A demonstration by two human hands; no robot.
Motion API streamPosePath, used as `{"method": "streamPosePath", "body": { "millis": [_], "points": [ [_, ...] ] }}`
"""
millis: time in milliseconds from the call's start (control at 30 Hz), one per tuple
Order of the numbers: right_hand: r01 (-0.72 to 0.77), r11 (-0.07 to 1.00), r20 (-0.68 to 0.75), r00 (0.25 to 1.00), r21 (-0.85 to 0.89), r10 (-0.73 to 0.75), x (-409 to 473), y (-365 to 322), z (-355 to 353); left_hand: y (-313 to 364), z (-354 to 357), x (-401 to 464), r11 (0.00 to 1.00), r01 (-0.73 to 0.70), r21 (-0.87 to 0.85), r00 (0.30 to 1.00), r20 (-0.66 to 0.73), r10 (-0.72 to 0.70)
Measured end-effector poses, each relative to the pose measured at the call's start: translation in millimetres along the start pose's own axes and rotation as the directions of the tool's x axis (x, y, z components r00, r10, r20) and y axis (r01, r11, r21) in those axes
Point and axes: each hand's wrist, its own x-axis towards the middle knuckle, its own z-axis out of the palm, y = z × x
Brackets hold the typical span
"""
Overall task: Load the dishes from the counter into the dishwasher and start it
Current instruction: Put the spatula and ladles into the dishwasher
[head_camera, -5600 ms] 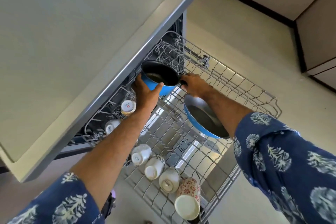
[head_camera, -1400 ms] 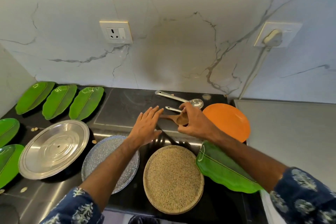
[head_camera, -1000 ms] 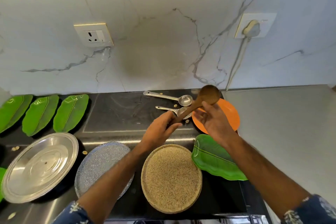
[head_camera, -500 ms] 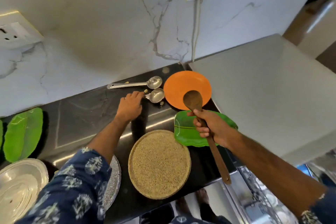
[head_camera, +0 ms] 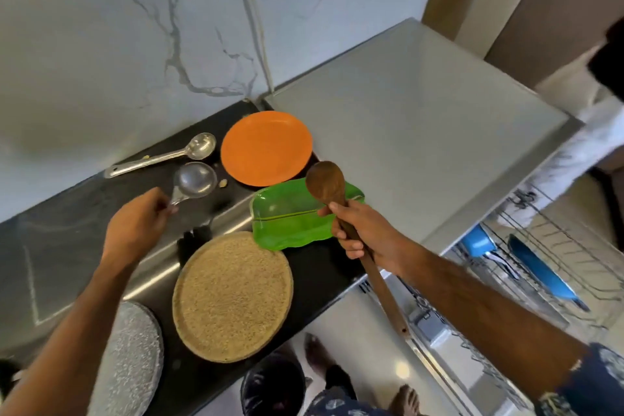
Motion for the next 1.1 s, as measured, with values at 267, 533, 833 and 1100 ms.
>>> {"method": "streamPosePath", "body": {
  "millis": [267,533,833,1100],
  "points": [
    [0.076,0.997,-0.034,0.997,-0.004,-0.076,-105.7,33.1,-78.9,153.8,40.0,-142.9,0.647,-0.008,-0.762,0.960,0.176,0.219],
    [0.150,0.988,-0.215,0.965,-0.023,-0.152,-275.2,122.0,-239.9,388.0,167.9,-317.4,0.523,0.152,-0.839,0.827,0.397,0.398],
    [0.199,0.975,-0.504,0.835,-0.096,-0.220,-465.4,197.8,-438.3,599.1,244.1,-454.1,0.589,0.293,-0.753,0.730,0.574,0.371],
    [-0.031,0.889,-0.594,0.754,-0.458,-0.280,-492.2,190.2,-544.8,700.3,282.5,-466.4,0.504,0.407,-0.762,0.747,0.595,0.297]
  ]
}}
